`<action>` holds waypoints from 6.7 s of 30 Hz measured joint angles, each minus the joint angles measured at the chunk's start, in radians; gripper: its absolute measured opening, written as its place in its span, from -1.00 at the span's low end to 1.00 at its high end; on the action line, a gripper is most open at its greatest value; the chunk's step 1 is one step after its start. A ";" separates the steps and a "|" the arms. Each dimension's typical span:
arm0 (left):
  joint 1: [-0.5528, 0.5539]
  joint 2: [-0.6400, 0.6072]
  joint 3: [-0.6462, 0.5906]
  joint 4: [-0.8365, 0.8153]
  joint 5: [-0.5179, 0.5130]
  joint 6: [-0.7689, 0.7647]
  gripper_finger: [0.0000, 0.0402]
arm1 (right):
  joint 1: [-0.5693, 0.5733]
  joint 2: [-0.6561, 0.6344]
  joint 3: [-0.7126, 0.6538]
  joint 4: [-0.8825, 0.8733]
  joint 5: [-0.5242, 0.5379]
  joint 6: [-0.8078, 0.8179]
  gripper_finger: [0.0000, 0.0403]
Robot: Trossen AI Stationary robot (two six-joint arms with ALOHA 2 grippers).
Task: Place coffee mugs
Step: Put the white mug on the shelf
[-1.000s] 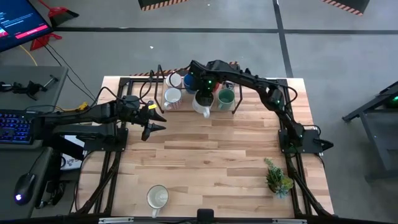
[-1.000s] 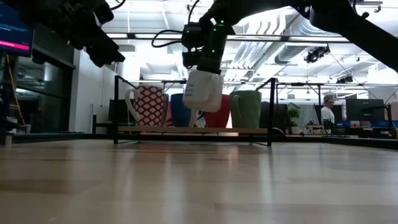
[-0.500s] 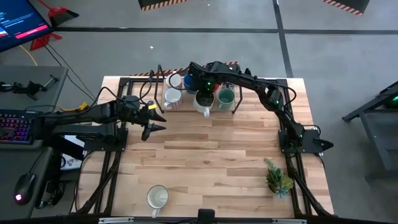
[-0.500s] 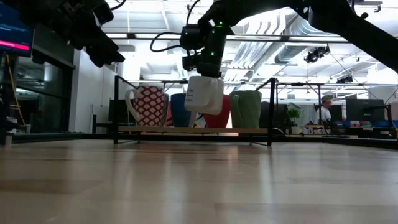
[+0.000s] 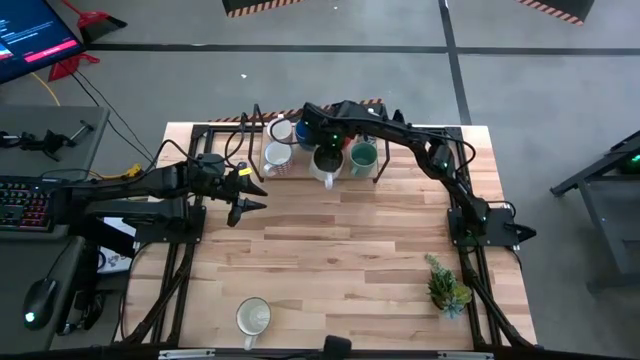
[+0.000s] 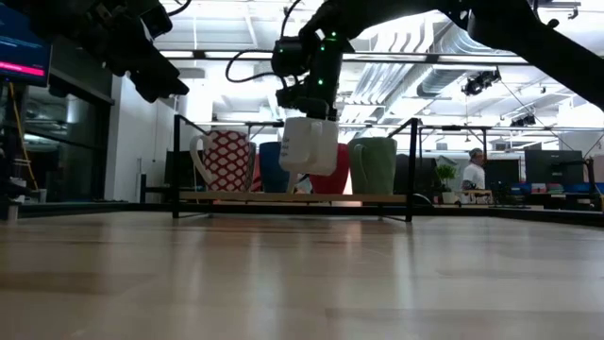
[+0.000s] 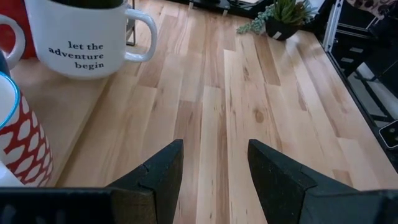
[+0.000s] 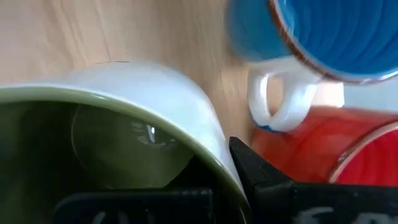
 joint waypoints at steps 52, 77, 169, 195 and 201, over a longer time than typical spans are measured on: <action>0.000 0.000 0.000 0.000 0.000 -0.017 -0.15 | 0.002 0.062 0.008 -0.046 0.078 0.243 -1.00; 0.000 0.000 0.000 -0.036 0.000 -0.017 -0.15 | -0.010 0.062 0.008 -0.015 0.057 0.237 -1.00; 0.000 0.000 0.000 -0.038 0.000 0.028 -0.15 | 0.103 -0.029 -0.053 0.314 -0.143 0.124 -0.83; 0.000 0.000 0.000 -0.038 0.000 0.026 -0.15 | 0.063 -0.019 -0.053 0.207 -0.104 0.134 -0.83; 0.000 0.000 0.000 -0.038 0.000 0.027 -0.15 | 0.060 -0.020 -0.052 0.199 -0.104 0.127 -0.83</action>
